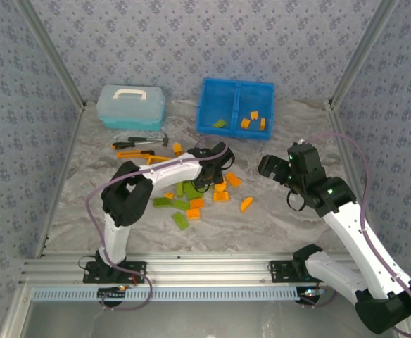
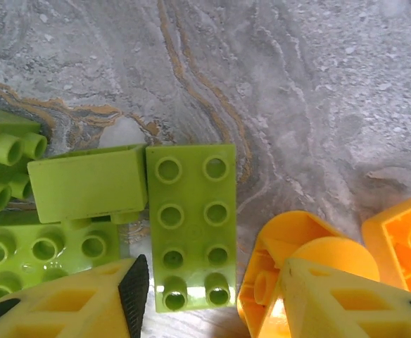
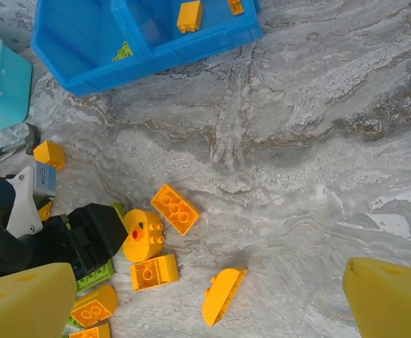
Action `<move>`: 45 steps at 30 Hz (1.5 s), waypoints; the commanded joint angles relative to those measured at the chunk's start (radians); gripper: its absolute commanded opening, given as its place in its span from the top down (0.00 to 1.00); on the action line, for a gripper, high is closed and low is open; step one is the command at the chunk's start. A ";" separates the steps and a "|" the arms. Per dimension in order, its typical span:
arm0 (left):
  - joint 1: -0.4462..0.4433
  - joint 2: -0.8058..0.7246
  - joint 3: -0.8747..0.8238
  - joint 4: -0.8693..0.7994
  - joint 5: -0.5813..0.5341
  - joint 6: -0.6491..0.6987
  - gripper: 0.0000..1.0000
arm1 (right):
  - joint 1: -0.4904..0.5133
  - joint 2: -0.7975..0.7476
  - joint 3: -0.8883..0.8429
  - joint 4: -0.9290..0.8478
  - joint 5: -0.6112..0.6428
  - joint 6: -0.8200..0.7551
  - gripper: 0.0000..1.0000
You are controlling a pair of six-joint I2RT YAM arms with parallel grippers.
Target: Sort the legos into containers by color
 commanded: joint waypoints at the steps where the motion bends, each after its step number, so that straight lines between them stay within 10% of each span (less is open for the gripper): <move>1: 0.003 0.056 0.003 -0.014 -0.009 -0.006 0.46 | 0.005 -0.007 -0.007 -0.019 0.018 0.006 0.00; 13: 0.033 0.122 0.002 -0.008 0.027 0.024 0.55 | 0.007 -0.006 -0.008 -0.023 0.009 0.018 0.00; 26: 0.047 0.121 0.062 0.073 0.019 0.189 0.34 | 0.012 -0.003 0.000 -0.030 -0.001 0.028 0.00; 45: 0.060 0.183 0.111 -0.060 0.085 0.229 0.70 | 0.036 -0.021 -0.002 -0.043 0.018 0.050 0.00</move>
